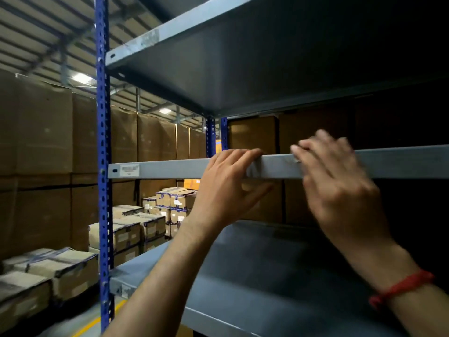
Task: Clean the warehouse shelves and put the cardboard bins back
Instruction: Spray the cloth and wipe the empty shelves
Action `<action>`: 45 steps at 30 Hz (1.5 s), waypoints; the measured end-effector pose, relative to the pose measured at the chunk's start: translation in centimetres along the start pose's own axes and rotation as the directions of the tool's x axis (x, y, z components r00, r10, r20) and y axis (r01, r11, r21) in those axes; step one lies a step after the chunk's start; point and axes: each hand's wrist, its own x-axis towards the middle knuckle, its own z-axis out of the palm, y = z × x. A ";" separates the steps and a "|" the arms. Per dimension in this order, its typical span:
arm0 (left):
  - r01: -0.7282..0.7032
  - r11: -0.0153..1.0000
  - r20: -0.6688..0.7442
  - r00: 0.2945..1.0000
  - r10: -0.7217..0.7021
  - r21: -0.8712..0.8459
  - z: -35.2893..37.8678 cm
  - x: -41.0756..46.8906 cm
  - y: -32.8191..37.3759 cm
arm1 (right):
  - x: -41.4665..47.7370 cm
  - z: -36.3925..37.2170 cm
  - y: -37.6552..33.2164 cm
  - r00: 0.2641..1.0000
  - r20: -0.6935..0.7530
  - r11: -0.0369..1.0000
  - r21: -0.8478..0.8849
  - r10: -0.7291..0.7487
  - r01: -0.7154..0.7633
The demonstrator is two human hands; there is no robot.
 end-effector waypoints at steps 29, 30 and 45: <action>0.246 0.969 -0.088 0.966 -0.243 0.015 -3.1 -7.4 -25.3 | 3.7 13.0 -16.7 0.999 -0.024 0.999 -0.028 0.042 -0.043; 0.255 0.966 -0.108 0.960 -0.257 -0.035 -3.1 -7.4 -25.4 | 3.9 13.8 -17.8 0.999 -0.013 0.999 -0.028 0.037 -0.037; 0.199 0.954 -0.089 0.971 -0.224 -0.224 -3.3 -8.4 -26.0 | 5.8 17.0 -22.6 0.990 0.112 0.994 0.080 -0.088 0.079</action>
